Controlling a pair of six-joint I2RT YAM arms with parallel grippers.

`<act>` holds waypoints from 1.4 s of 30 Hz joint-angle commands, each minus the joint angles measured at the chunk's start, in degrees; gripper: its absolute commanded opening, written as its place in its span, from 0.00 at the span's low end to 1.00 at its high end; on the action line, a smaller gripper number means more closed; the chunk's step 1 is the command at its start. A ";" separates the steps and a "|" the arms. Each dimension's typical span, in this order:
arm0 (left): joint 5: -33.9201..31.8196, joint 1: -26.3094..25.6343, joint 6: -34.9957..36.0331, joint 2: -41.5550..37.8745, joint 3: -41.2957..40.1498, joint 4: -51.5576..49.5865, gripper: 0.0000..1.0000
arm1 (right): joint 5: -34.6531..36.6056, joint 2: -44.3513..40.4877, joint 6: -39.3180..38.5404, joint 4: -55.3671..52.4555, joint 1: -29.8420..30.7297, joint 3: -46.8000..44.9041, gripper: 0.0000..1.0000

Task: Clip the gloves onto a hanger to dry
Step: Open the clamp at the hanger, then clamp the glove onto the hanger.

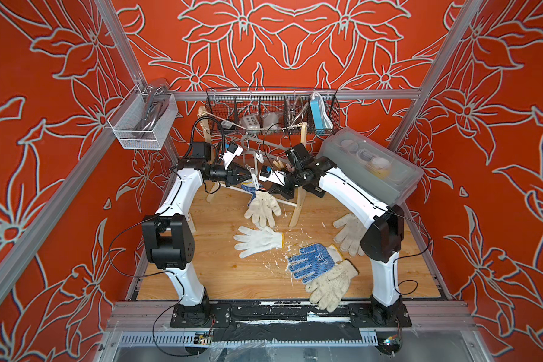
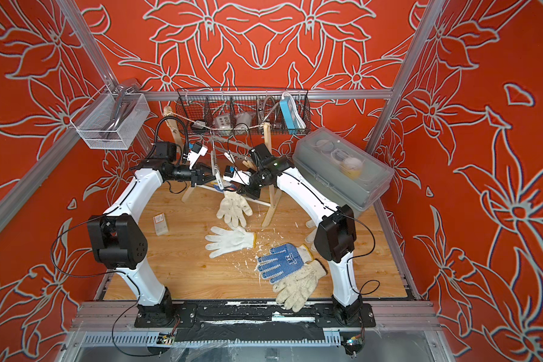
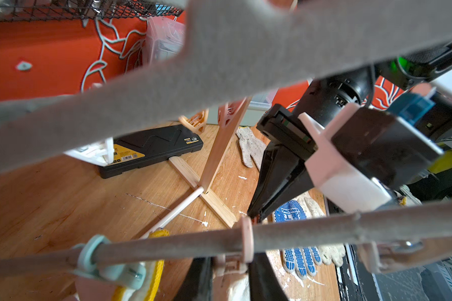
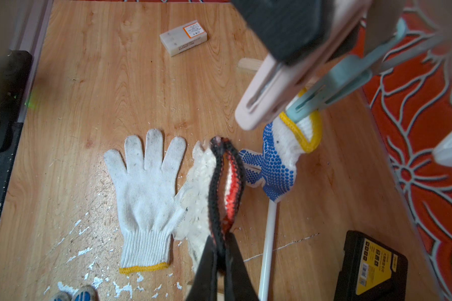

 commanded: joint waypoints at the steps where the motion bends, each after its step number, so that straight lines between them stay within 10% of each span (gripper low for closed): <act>1: 2.36 0.04 2.30 -1.73 -0.67 -1.45 0.19 | -2.30 2.39 -1.50 -2.56 0.65 4.24 0.00; 42: 0.17 -0.89 1.87 -3.13 -4.48 0.72 0.16 | -0.65 1.31 9.57 6.46 1.88 7.62 0.00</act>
